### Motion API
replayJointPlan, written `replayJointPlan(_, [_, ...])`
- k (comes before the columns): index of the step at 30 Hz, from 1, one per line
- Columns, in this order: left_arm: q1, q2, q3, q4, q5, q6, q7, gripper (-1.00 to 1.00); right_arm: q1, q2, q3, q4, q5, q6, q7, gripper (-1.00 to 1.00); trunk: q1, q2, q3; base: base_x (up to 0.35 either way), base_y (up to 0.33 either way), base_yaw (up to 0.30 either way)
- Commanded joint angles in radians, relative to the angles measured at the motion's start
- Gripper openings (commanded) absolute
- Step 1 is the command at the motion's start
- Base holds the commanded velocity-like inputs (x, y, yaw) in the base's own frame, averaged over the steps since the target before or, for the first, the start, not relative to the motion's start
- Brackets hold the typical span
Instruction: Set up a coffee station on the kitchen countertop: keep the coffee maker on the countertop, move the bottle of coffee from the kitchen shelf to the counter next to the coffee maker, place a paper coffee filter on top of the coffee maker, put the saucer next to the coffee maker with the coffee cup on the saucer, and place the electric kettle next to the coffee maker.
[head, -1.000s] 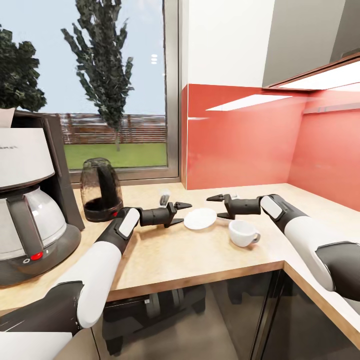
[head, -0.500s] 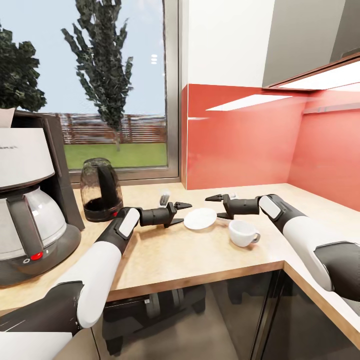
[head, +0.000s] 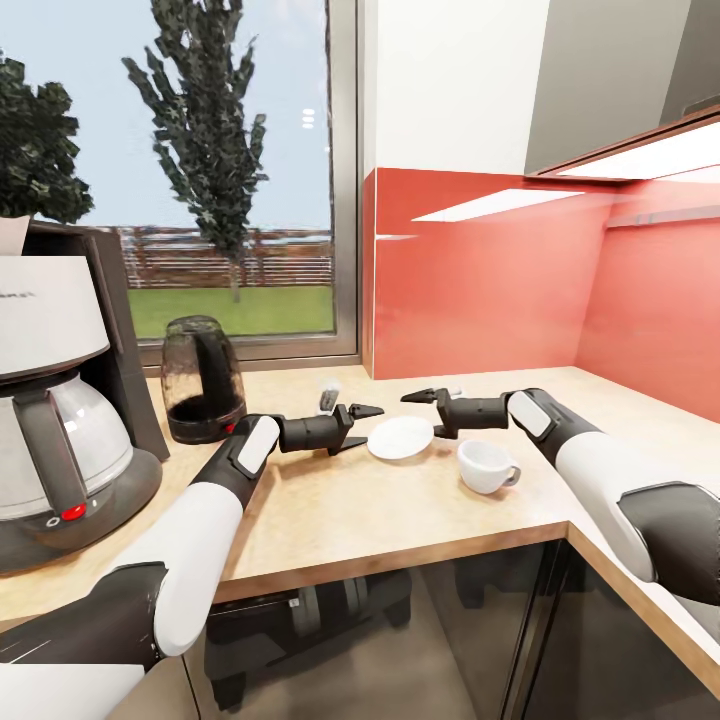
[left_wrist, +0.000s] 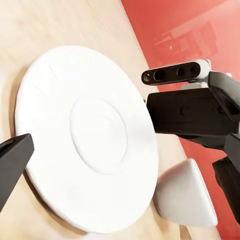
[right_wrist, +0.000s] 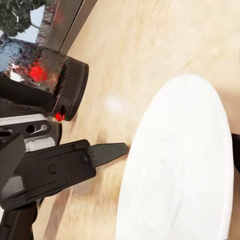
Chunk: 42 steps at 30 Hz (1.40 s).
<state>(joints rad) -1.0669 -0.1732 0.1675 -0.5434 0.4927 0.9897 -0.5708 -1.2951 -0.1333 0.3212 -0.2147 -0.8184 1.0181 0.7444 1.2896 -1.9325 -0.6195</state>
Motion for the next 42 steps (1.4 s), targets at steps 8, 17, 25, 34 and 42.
replayJointPlan(8, [-0.001, -0.001, 0.006, -0.001, -0.027, 0.000, -0.005, 1.00, -0.001, 0.005, 0.003, 0.000, 0.005, 0.000, 0.009, 1.00, 0.000, -0.001, -0.001, 0.000, 0.000, 0.000])
replayJointPlan(17, [-0.001, -0.001, 0.006, -0.002, -0.026, 0.000, -0.005, 1.00, -0.001, 0.012, 0.002, 0.000, 0.004, 0.000, 0.010, 1.00, 0.000, -0.001, -0.001, 0.000, 0.000, 0.000])
replayJointPlan(25, [-0.001, -0.001, 0.006, -0.003, -0.026, 0.000, -0.005, 1.00, -0.001, 0.012, 0.002, 0.000, 0.004, -0.001, 0.010, -1.00, 0.000, -0.001, -0.001, 0.000, 0.000, 0.000])
replayJointPlan(34, [-0.001, -0.001, 0.006, -0.003, -0.026, 0.000, -0.005, 1.00, -0.001, 0.011, 0.002, 0.000, 0.004, -0.001, 0.010, -1.00, 0.000, -0.001, -0.001, 0.000, 0.000, 0.000])
replayJointPlan(42, [-0.001, -0.001, 0.006, -0.007, -0.021, 0.000, -0.006, 1.00, 0.000, 0.011, 0.002, 0.000, 0.004, -0.001, 0.010, -1.00, 0.000, -0.001, -0.001, 0.000, 0.000, 0.000])
